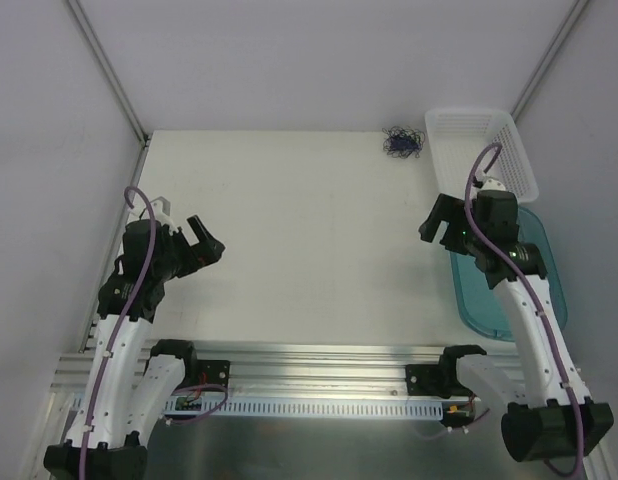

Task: Untangle the cables

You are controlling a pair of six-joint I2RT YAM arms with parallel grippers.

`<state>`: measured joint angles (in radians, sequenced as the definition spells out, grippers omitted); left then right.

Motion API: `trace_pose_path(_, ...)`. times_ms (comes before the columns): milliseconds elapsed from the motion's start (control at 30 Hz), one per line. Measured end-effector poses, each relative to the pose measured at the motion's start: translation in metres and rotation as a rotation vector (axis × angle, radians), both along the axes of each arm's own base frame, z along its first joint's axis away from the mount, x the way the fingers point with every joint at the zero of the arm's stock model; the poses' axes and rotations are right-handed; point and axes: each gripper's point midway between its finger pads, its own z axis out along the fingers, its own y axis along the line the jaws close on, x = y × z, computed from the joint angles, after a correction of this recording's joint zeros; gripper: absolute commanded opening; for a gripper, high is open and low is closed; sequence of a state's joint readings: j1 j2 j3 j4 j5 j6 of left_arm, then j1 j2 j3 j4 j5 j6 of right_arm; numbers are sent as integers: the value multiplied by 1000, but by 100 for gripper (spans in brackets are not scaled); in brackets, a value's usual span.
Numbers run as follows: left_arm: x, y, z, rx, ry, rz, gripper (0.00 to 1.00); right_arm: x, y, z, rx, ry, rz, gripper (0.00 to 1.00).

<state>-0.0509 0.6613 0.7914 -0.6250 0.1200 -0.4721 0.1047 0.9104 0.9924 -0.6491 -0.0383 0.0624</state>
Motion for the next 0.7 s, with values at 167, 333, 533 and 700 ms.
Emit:
trace_pose_path(167,13,-4,-10,20,-20,-47,99,60,-5,-18,3,-1,-162,98)
trace_pose_path(333,15,-7,-43,20,30,-75,99,138,5,-17,23,-55,-280,98)
trace_pose_path(533,16,-9,-58,22,63,-91,99,235,34,-36,74,-113,-354,97)
trace_pose_path(700,18,-12,-56,12,53,-108,99,285,49,-72,107,-107,-386,95)
